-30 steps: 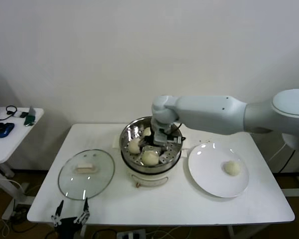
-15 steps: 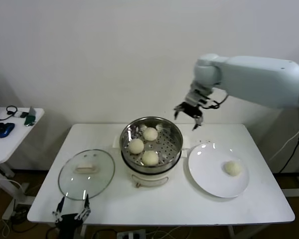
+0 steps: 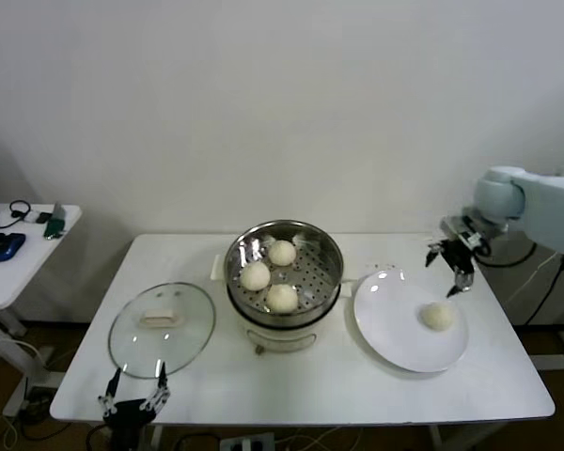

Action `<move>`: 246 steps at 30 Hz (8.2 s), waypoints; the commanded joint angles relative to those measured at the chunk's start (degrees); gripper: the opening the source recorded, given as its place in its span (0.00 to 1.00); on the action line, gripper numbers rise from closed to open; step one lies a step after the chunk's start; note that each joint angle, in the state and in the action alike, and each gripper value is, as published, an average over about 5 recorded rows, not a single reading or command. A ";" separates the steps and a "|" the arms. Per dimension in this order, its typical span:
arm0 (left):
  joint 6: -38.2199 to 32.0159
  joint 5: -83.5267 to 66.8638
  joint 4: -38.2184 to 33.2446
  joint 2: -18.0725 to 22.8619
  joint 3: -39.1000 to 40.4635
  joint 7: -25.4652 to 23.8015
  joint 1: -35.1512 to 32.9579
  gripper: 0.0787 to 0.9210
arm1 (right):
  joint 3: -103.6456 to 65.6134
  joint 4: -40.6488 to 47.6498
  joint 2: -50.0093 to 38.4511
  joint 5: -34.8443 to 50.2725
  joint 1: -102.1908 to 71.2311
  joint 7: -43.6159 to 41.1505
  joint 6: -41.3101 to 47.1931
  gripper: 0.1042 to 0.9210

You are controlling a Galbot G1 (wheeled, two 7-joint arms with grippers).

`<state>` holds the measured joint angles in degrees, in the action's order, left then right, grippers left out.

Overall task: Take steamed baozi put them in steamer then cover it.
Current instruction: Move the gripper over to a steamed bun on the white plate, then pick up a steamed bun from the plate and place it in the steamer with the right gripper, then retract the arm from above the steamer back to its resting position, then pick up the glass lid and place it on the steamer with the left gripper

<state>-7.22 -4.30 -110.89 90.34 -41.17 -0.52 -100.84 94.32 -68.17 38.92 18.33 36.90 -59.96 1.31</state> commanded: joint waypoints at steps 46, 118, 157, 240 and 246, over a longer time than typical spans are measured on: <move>-0.62 0.50 -0.79 -0.20 0.19 0.01 -0.62 0.88 | 6.55 -6.03 13.27 21.68 30.82 -1.04 7.52 0.63; -0.32 2.47 -4.09 -4.28 -0.37 -3.33 4.31 0.88 | -77.64 -19.45 -11.64 32.20 -51.44 56.82 7.49 0.88; 3.96 77.76 10.76 -10.53 1.04 27.95 9.78 0.88 | -128.06 -27.65 25.07 16.82 -130.40 50.69 -24.58 0.88; 16.50 74.43 20.06 -16.49 9.97 13.64 27.89 0.05 | -128.47 -28.31 31.16 10.82 -132.17 50.16 -27.73 0.88; 25.81 68.50 9.11 -22.65 12.75 7.34 26.36 0.05 | -128.66 -28.33 31.23 8.36 -131.81 51.26 -26.29 0.88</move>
<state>8.70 70.62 -88.34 73.87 -30.86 13.01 -73.19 -34.31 -96.49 70.09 28.87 -94.99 -9.45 -26.22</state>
